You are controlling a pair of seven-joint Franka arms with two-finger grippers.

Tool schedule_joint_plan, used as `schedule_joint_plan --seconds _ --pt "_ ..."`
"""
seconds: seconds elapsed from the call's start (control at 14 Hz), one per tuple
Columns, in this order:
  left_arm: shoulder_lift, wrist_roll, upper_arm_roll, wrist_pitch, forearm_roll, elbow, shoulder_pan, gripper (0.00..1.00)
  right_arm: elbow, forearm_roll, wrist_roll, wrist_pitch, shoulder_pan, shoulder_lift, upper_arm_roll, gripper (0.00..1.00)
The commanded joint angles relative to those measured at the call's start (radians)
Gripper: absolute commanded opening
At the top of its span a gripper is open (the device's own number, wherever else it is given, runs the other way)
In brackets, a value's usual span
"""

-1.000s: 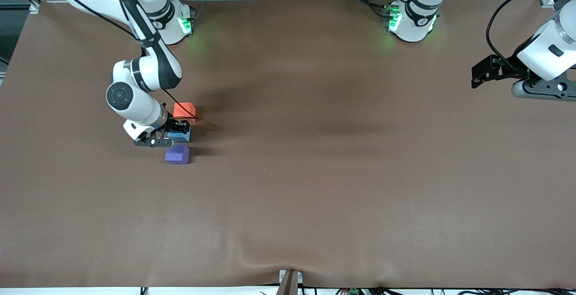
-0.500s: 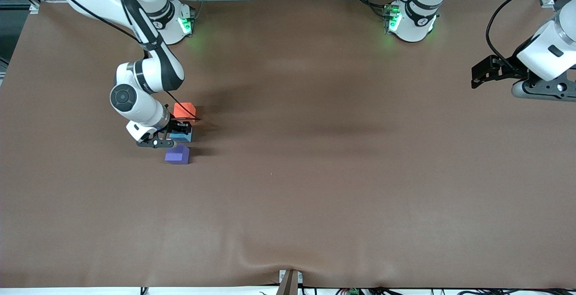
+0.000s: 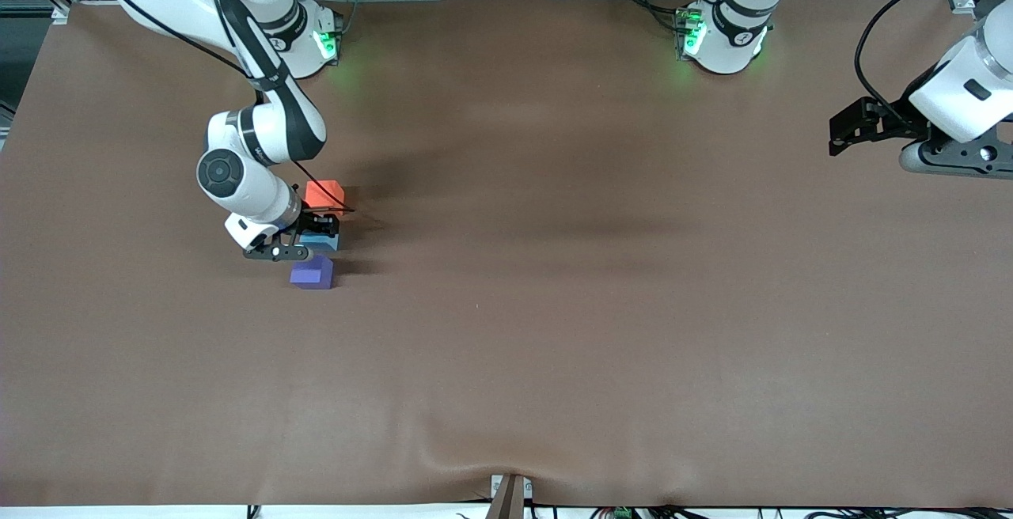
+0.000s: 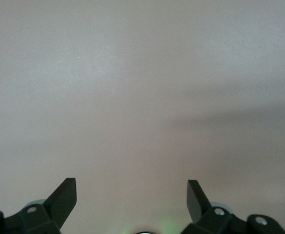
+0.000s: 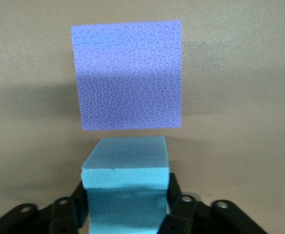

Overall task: Place blue block between orange and purple blocks
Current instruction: 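Lower the blue block between orange and purple blocks, open right gripper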

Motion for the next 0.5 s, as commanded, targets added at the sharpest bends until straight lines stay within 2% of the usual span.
schedule_joint_plan --seconds 0.0,0.21,0.43 --pt "0.01 0.016 -0.001 -0.018 -0.004 0.023 0.007 1.0 0.046 0.003 -0.011 -0.101 -0.011 -0.024 0.005 1.0" --pt "0.01 0.016 -0.001 -0.018 -0.004 0.023 0.007 1.0 0.24 0.012 -0.004 -0.41 -0.014 -0.04 0.003 1.0" --pt "0.01 0.016 -0.001 -0.018 -0.003 0.024 0.007 1.0 0.539 0.026 -0.014 -0.753 -0.043 -0.026 0.0 1.0"
